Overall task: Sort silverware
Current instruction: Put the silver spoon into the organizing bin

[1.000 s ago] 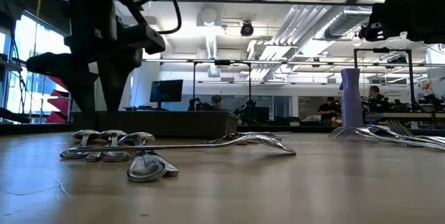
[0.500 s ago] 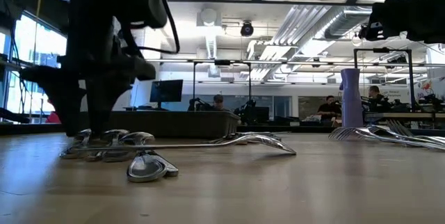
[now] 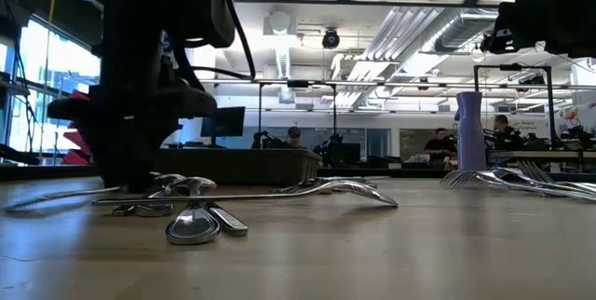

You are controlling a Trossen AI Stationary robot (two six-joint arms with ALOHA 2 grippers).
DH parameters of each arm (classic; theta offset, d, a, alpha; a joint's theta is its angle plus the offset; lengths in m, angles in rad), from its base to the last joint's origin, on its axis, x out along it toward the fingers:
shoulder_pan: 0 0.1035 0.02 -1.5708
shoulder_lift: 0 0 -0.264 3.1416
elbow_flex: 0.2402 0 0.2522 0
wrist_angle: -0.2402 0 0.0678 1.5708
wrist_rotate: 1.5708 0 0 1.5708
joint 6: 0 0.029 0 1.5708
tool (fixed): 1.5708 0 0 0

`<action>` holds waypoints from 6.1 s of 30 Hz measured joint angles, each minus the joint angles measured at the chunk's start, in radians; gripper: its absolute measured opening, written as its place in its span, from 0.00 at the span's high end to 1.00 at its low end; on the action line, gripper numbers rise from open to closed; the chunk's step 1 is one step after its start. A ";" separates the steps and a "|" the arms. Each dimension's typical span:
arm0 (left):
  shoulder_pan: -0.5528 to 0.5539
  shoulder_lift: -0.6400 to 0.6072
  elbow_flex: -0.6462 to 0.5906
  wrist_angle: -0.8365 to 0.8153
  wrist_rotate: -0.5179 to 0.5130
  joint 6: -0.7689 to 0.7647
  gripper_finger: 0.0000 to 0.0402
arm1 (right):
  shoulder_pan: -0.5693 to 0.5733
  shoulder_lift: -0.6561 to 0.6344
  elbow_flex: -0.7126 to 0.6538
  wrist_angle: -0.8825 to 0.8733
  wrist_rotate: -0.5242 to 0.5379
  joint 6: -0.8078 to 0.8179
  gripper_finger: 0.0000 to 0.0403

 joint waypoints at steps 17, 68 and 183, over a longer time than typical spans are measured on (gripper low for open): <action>0.006 -0.007 0.063 0.015 0.050 0.206 1.00 | 0.000 0.000 0.001 0.000 0.000 0.003 0.82; 0.639 0.113 0.618 -0.177 -0.151 1.909 1.00 | 0.000 0.000 0.001 0.001 0.000 -0.031 0.82; -0.188 0.177 0.362 -0.057 -0.044 0.606 0.46 | 0.000 0.000 0.000 -0.007 0.108 -0.003 0.82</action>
